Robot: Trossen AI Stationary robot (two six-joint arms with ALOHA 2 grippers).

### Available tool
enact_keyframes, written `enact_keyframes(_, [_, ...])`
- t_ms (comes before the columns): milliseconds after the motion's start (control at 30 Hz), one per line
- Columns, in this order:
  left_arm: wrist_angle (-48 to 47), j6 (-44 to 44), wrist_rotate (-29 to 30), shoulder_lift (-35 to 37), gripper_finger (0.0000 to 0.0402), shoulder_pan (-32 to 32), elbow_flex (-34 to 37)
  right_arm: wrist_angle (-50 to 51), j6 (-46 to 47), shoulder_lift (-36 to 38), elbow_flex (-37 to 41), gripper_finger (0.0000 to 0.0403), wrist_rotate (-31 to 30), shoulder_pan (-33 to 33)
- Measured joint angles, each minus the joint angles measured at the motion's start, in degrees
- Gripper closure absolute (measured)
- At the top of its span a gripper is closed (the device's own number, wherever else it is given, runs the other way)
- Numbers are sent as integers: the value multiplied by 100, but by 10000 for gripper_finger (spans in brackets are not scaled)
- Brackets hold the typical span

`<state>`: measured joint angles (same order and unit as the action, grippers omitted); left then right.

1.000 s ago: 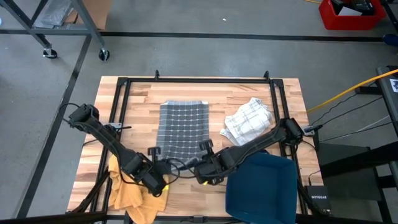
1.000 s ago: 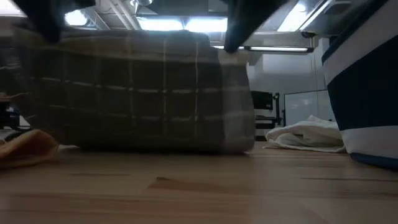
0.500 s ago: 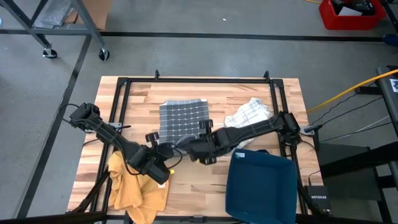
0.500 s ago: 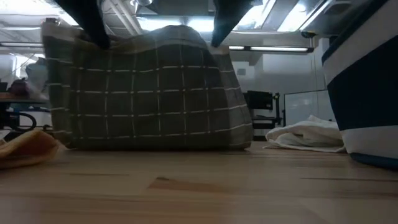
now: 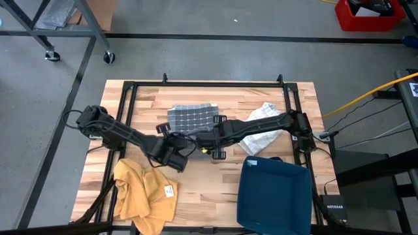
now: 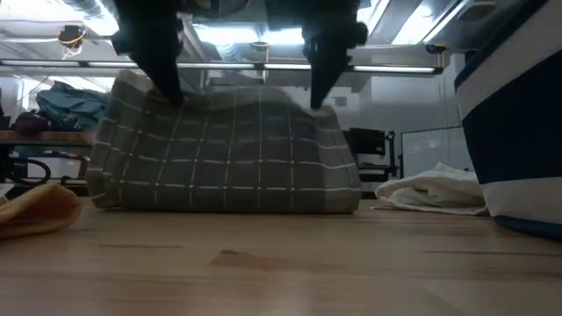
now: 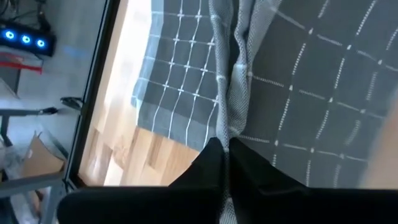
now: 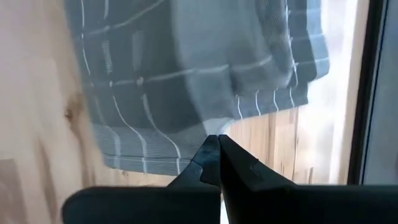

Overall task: Fold towel
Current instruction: Fold the gray kitchen towel

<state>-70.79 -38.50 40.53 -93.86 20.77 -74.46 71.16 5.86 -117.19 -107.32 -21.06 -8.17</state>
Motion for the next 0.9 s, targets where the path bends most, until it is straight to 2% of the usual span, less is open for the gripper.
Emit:
enact_keyframes(200, [320,103,-38,0,365,-284,377,-459,-44,0,656,371,-31,113])
enact_keyframes(467, [1026,764,-20,0,288,-773,915,-984,-334,0,1278,288,-294,332])
enact_keyframes(600, [1298,709,-11,0,257,-1098,1309,-877,-291,-2,1334,264,-341,462])
enact_keyframes(767, [586,336,13,0,255,-1436,1360,-647,-383,-2,1336,264,-298,500])
enact_keyframes(833, [308,561,-30,0,263,-1504,1281,-639,-628,-2,1336,267,-35,490])
enact_keyframes(900, [139,871,-272,0,272,-1529,1187,-636,-859,-2,1336,270,485,486])
